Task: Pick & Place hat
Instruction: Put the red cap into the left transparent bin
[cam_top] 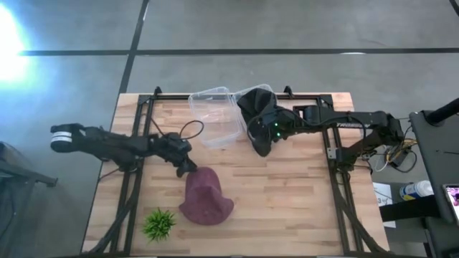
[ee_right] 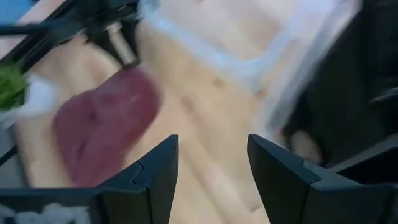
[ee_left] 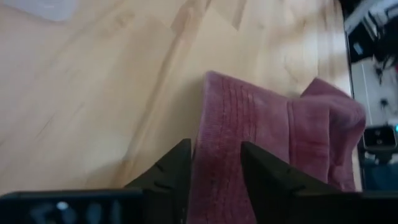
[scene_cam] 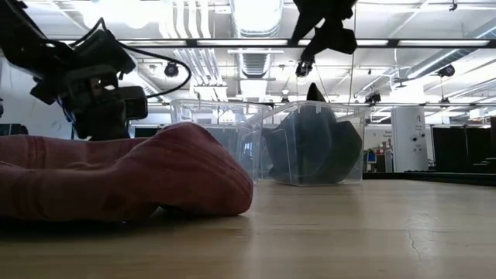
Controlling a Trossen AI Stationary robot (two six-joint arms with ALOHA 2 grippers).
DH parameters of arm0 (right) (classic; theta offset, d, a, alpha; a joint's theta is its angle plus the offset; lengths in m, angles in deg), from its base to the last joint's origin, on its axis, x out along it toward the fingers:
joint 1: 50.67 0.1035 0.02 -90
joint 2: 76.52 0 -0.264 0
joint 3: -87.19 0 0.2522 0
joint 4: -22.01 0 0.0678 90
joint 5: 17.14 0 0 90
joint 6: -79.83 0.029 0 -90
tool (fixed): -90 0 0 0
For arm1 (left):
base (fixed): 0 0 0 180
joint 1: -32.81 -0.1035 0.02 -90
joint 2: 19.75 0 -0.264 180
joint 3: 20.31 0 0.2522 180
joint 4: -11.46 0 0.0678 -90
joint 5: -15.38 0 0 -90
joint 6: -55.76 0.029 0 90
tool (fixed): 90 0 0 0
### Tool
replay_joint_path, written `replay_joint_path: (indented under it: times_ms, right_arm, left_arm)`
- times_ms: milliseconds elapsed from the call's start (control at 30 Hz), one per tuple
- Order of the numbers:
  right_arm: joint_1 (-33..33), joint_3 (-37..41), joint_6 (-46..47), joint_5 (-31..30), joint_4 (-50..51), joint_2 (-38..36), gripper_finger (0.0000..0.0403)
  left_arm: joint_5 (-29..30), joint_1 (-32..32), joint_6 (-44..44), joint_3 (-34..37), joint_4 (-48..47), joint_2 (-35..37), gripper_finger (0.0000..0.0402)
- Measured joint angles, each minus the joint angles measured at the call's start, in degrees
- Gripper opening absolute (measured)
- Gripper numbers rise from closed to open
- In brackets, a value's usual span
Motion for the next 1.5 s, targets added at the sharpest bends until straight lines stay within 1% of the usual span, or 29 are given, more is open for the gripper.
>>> replay_joint_path:
  times_ms: [100,200,333,433,567,700,833,967,1033,1233,1333,1500]
  right_arm:
    - [1.33,0.00,0.00,3.77,-0.07,0.00,0.0187]
    - [2.68,0.00,0.13,6.53,-0.09,0.00,0.0187]
    - [4.18,0.00,0.38,9.68,-0.09,0.00,0.0187]
    - [5.15,0.00,0.83,9.78,-0.12,0.02,0.0187]
    - [5.62,0.00,2.22,9.72,-0.20,0.07,0.0187]
    - [6.24,0.00,3.29,9.29,-0.29,0.07,0.0187]
    - [6.73,0.00,4.42,9.20,-0.31,0.09,0.0187]
    - [6.80,0.02,4.85,9.10,-0.31,0.09,0.0187]
    - [6.80,0.02,4.81,9.02,-0.31,0.09,0.0187]
    - [6.82,0.02,4.76,8.77,-0.31,0.09,0.0187]
    - [6.82,0.02,4.75,7.33,-0.29,0.09,0.0187]
    - [6.82,0.02,4.42,5.96,-0.31,0.09,0.0187]
  left_arm:
    - [-1.26,0.00,3.23,-0.98,-0.07,-1.76,0.0148]
    - [-3.28,0.00,5.29,-1.89,0.03,-3.41,0.0155]
    - [-8.46,0.00,7.03,-2.54,0.06,-5.78,0.0156]
    - [-10.96,0.04,7.36,-2.62,0.04,-7.92,0.0156]
    - [-11.35,0.00,8.90,-2.46,0.83,-10.86,0.0156]
    - [-12.81,0.02,8.51,-2.50,4.70,-13.44,0.0156]
    - [-17.64,0.02,5.52,-2.59,9.08,-15.51,0.0156]
    - [-23.52,0.02,3.86,-2.96,9.13,-17.00,0.0156]
    - [-25.25,0.00,3.17,-3.06,9.32,-17.35,0.0156]
    - [-26.45,0.39,1.97,-3.17,9.31,-17.10,0.0155]
    - [-26.84,0.86,0.45,-3.84,9.56,-17.18,0.0155]
    - [-29.17,2.81,-2.13,-5.64,10.51,-17.18,0.0155]
